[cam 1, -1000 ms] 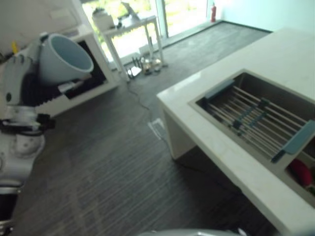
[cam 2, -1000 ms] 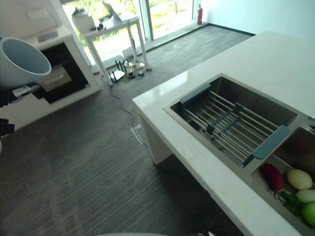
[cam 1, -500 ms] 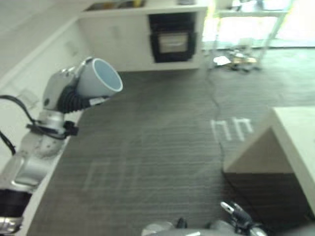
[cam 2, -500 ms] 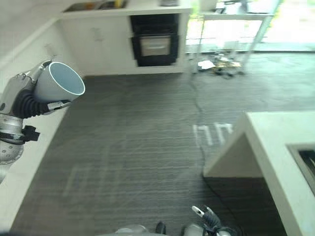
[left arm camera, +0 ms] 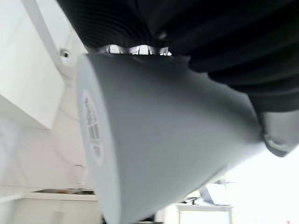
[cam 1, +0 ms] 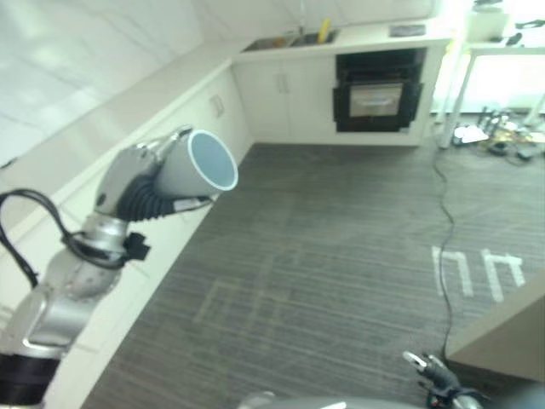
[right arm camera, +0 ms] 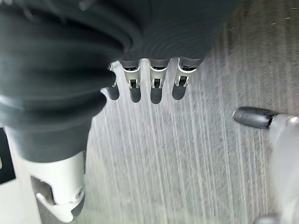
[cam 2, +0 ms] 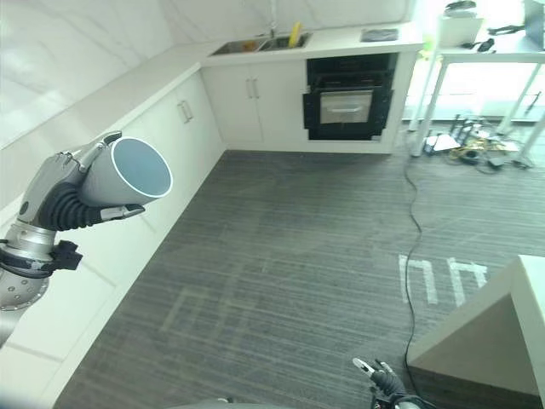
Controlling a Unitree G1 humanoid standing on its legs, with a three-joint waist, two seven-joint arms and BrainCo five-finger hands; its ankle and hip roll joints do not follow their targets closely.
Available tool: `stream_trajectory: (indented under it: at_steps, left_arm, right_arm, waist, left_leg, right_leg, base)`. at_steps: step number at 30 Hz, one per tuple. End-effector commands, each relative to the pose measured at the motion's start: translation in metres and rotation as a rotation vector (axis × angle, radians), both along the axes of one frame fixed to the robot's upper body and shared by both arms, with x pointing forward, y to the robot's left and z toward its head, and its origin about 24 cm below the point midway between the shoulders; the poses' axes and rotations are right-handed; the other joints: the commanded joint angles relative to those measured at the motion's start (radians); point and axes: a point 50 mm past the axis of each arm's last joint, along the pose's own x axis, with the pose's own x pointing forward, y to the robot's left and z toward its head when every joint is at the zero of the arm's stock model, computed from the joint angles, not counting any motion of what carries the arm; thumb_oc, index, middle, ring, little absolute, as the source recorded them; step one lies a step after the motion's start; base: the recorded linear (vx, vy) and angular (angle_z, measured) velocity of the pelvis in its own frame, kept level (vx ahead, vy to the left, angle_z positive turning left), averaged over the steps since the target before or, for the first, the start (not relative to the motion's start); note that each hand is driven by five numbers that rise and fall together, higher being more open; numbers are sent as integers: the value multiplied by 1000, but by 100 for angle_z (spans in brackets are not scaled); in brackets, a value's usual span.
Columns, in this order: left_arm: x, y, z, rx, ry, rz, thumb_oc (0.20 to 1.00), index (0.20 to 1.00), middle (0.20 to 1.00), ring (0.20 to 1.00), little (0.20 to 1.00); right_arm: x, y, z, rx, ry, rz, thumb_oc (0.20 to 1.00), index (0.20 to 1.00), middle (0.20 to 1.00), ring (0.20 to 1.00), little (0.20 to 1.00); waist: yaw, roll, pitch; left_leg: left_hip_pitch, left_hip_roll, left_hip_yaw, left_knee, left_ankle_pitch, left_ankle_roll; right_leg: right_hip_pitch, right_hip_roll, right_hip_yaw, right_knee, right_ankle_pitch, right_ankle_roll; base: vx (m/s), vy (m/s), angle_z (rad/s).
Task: Place the dishes in the dishwasher.
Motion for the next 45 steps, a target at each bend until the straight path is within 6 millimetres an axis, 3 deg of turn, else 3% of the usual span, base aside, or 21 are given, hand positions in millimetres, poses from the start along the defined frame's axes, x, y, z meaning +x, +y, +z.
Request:
stream_trajectory:
  at_steps: [1, 10, 14, 15, 20, 23, 25, 26, 27, 29, 31, 32, 34, 37, 38, 39, 41, 42, 43, 44, 45]
  left_arm:
    - [5, -9, 13, 31, -29, -38, 200, 200, 200, 200, 200]
    - [18, -30, 1, 36, 34, -94, 200, 200, 200, 200, 200]
    - [22, -32, 3, 34, 37, -93, 200, 200, 200, 200, 200]
    - [37, -17, -6, -15, 136, 47, 200, 200, 200, 200, 200]
    - [41, -21, -7, -29, 128, 37, 200, 200, 200, 200, 200]
    - [48, -20, -4, -44, 126, 65, 200, 200, 200, 200, 200]
    - [50, -27, -7, -44, 134, 50, 200, 200, 200, 200, 200]
    - [50, -27, -6, -42, 134, 40, 200, 200, 200, 200, 200]
    - [50, -28, -6, -43, 134, 31, 200, 200, 200, 200, 200]
    - [48, -30, -10, -40, 137, 26, 200, 200, 200, 200, 200]
    - [44, -33, -15, -28, 131, 14, 200, 200, 200, 200, 200]
    - [42, -32, -15, -25, 132, 6, 200, 200, 200, 200, 200]
    - [39, -29, -20, -13, 146, -2, 200, 200, 200, 200, 200]
    - [39, -35, -26, 54, 187, -46, 200, 200, 200, 200, 200]
    - [40, -36, -26, 67, 189, -63, 200, 200, 200, 200, 200]
    - [42, -38, -23, 89, 186, -89, 200, 200, 200, 200, 200]
    - [46, -44, -16, 117, 180, -119, 200, 200, 200, 200, 200]
    - [49, -45, -10, 132, 183, -123, 200, 200, 200, 200, 200]
    - [51, -45, -7, 133, 186, -124, 200, 200, 200, 200, 200]
    - [52, -46, -6, 130, 184, -124, 200, 200, 200, 200, 200]
    - [52, -47, -3, 127, 179, -125, 200, 200, 200, 200, 200]
  right_arm:
    - [23, 16, 1, 76, -101, -54, 1000, 1000, 1000, 1000, 1000]
    - [18, 34, -6, 201, -79, -25, 1000, 1000, 1000, 1000, 1000]
    - [12, 41, -9, 254, -59, 31, 1000, 1000, 1000, 1000, 1000]
    - [15, 17, -1, 188, 5, 214, 1000, 1000, 1000, 1000, 1000]
    - [22, 17, 1, 211, -65, 147, 1000, 1000, 1000, 1000, 1000]
    - [24, 24, -1, 130, -2, 323, 1000, 1000, 1000, 1000, 1000]
    - [38, 31, 0, 88, -5, 344, 1000, 1000, 1000, 1000, 1000]
    - [43, 30, 2, 74, -14, 336, 1000, 1000, 1000, 1000, 1000]
    - [46, 27, 3, 65, -17, 326, 1000, 1000, 1000, 1000, 1000]
    - [50, 25, 5, 54, -20, 303, 1000, 1000, 1000, 1000, 1000]
    - [49, 22, 5, 48, -30, 269, 1000, 1000, 1000, 1000, 1000]
    - [48, 20, 5, 43, -32, 263, 1000, 1000, 1000, 1000, 1000]
    - [47, 21, 4, 47, -35, 239, 1000, 1000, 1000, 1000, 1000]
    - [48, 30, 2, 88, -57, 152, 1000, 1000, 1000, 1000, 1000]
    - [47, 33, 1, 91, -56, 148, 1000, 1000, 1000, 1000, 1000]
    - [45, 36, 0, 88, -53, 140, 1000, 1000, 1000, 1000, 1000]
    - [39, 36, -2, 102, -47, 81, 1000, 1000, 1000, 1000, 1000]
    - [33, 34, -3, 106, -32, 76, 1000, 1000, 1000, 1000, 1000]
    - [29, 33, -4, 112, -23, 81, 1000, 1000, 1000, 1000, 1000]
    - [27, 33, -5, 118, -17, 90, 1000, 1000, 1000, 1000, 1000]
    - [25, 34, -6, 124, -19, 93, 1000, 1000, 1000, 1000, 1000]
  waist:
    - [-10, -45, -16]
    - [-28, -54, -33]
    - [-32, -67, -42]
    - [-58, -74, 58]
    - [-79, -66, 42]
    - [-84, -68, 32]
    - [-56, -83, 64]
    - [-48, -84, 81]
    - [-44, -79, 91]
    - [-41, -55, 87]
    - [-28, -46, 89]
    - [-23, -48, 84]
    - [-9, -57, 69]
    - [21, -77, 48]
    - [19, -82, 48]
    - [9, -77, 50]
    - [-10, -83, 48]
    - [-21, -74, 50]
    - [-24, -74, 54]
    - [-32, -72, 59]
    - [-51, -60, 73]
  left_leg:
    - [9, -67, -10, -28, 0, 13]
    - [33, -102, -2, -28, -39, 48]
    - [43, -101, 37, -28, -42, 52]
    - [-25, -41, 139, 181, -18, 16]
    - [29, -56, 123, 88, -32, 31]
    - [28, -71, 97, 156, -75, 44]
    - [-115, -54, 23, 480, -25, 8]
    - [-179, -32, 19, 527, 37, 2]
    - [-200, -8, 25, 508, 65, -9]
    - [-175, 31, 46, 305, 110, -31]
    - [-187, 69, 43, 114, 222, -57]
    - [-188, 69, 52, 83, 214, -56]
    - [-159, 29, 47, 38, 146, -38]
    - [-133, -67, 1, 53, 49, 45]
    - [-120, -96, -8, 52, 29, 70]
    - [-99, -131, -2, 43, 19, 119]
    - [-67, -188, -8, 32, -31, 157]
    - [-37, -209, 5, 27, -56, 183]
    - [-10, -229, 14, 10, -66, 198]
    - [10, -237, 21, 2, -76, 202]
    - [28, -231, 35, 5, -75, 208]
  right_leg:
    - [47, -30, 28, -67, 63, 82]
    - [53, -45, 61, -79, 88, 108]
    - [64, -62, 40, -111, 114, 124]
    - [59, -45, 55, -105, 92, 93]
    - [62, -27, 75, -93, 67, 79]
    - [52, -14, 96, -61, 31, 58]
    - [61, 4, 116, -38, 2, 13]
    - [62, 9, 112, -43, 14, -2]
    - [70, 13, 115, -44, 10, -3]
    - [93, 16, 116, -44, -9, 13]
    - [125, -3, 112, -42, -13, 27]
    - [136, -15, 100, -37, -18, 35]
    - [153, -39, 98, -15, -40, 59]
    - [163, -61, 109, 120, -85, 83]
    - [142, -72, 116, 183, -65, 97]
    - [89, -84, 128, 310, 3, 114]
    - [42, -106, 157, 481, 73, 154]
    - [5, -137, 131, 618, 141, 170]
    - [-38, -170, 133, 704, 165, 189]
    - [-78, -163, 130, 716, 159, 188]
    - [-157, -127, 106, 714, 165, 163]
  base:
    - [6, 196, 2]
    - [40, 76, -10]
    - [32, 2, -16]
    - [10, -7, -21]
    - [72, -10, -6]
    - [104, -106, 4]
    - [76, -205, -2]
    - [72, -72, -2]
    - [245, 215, 13]
    - [416, 387, 0]
    - [450, 457, -24]
    - [388, 381, 18]
    - [396, 372, 24]
    - [429, 381, -26]
    - [351, 460, -26]
    - [346, 464, -4]
    - [335, 441, 48]
    - [289, 399, 79]
    - [304, 355, 48]
    - [196, 202, 16]
    - [256, 80, -15]
